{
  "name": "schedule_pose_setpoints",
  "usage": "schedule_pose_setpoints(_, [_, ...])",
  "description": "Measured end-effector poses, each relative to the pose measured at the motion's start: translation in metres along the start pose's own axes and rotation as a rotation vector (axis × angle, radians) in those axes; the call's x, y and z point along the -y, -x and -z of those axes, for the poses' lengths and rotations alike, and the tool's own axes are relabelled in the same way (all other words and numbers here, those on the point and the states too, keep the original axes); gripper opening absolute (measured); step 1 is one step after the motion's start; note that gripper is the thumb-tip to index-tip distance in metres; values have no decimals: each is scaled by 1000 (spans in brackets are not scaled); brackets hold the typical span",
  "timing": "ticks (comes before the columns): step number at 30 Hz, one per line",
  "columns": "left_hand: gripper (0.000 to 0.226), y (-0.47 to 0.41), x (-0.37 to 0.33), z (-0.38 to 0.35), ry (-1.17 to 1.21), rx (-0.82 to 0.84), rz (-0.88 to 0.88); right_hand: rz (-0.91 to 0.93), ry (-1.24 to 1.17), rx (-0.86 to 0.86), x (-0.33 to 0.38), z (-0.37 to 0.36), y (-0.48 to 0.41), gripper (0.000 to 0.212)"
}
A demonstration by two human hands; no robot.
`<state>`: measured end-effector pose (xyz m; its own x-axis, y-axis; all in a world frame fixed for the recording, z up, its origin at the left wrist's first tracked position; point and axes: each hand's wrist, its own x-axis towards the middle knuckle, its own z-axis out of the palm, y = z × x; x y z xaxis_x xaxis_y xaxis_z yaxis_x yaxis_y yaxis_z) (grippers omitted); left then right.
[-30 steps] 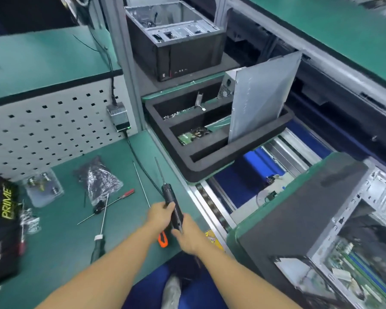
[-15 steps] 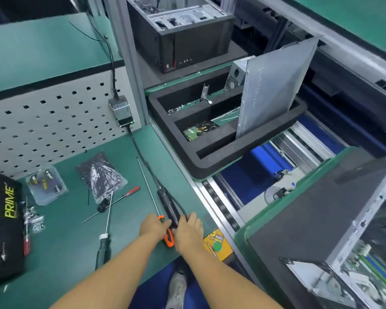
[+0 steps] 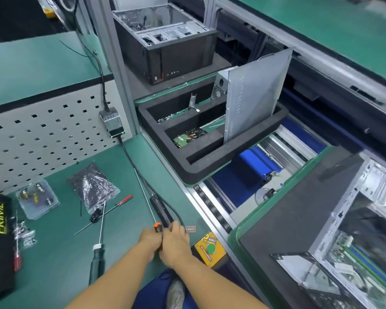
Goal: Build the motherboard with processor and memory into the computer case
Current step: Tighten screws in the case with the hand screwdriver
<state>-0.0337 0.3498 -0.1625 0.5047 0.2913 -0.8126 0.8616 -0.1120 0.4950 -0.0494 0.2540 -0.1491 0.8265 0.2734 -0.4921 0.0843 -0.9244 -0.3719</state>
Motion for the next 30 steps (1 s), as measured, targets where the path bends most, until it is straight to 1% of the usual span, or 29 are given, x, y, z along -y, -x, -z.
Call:
schedule_pose_setpoints(2, [21, 8, 0, 2, 93, 41, -3, 0, -116, 13, 1, 0, -1, 43])
schedule_pose_setpoints(5, [14, 24, -12, 11, 318, 98, -55, -10, -400, 31, -1, 12, -3, 47])
schedule_pose_setpoints(7, [10, 39, -23, 20, 395, 198, -120, -25, -596, 42, -3, 26, -4, 44])
schedule_pose_setpoints(8, [9, 48, -30, 25, 400, 262, -165, -29, -670, 51, -3, 34, -3, 40])
schedule_pose_setpoints(10, [15, 62, -42, 33, 336, 344, -269, -32, -768, 62, -5, 49, -1, 32])
schedule_pose_setpoints(11, [16, 68, -48, 35, 262, 339, -333, -23, -814, 64, -7, 59, 1, 31])
schedule_pose_setpoints(14, [15, 83, -68, 36, 47, 213, -512, 35, -922, 31, -14, 92, 15, 30])
schedule_pose_setpoints(16, [23, 97, -83, 29, 47, 196, -592, 57, -974, -69, -23, 119, 31, 26])
schedule_pose_setpoints(17, [31, 106, -93, 23, 95, 232, -612, 59, -1016, -127, -28, 133, 40, 22])
schedule_pose_setpoints(19, [41, 122, -117, 3, 311, 374, -598, 66, -1114, -231, -43, 157, 60, 18])
schedule_pose_setpoints(20, [38, 131, -131, -10, 407, 433, -590, 79, -1144, -276, -51, 168, 71, 14])
schedule_pose_setpoints(22, [21, 149, -161, -40, 497, 523, -599, 87, -1151, -378, -70, 193, 94, 11])
schedule_pose_setpoints(23, [18, 160, -174, -57, 514, 589, -611, 93, -1169, -422, -80, 207, 108, 11])
schedule_pose_setpoints(26, [21, 209, -205, -115, 528, 797, -634, 177, -1313, -568, -116, 250, 161, 27])
schedule_pose_setpoints(30, [22, 289, -220, -189, 452, 1123, -619, 287, -1448, -707, -172, 286, 247, 26])
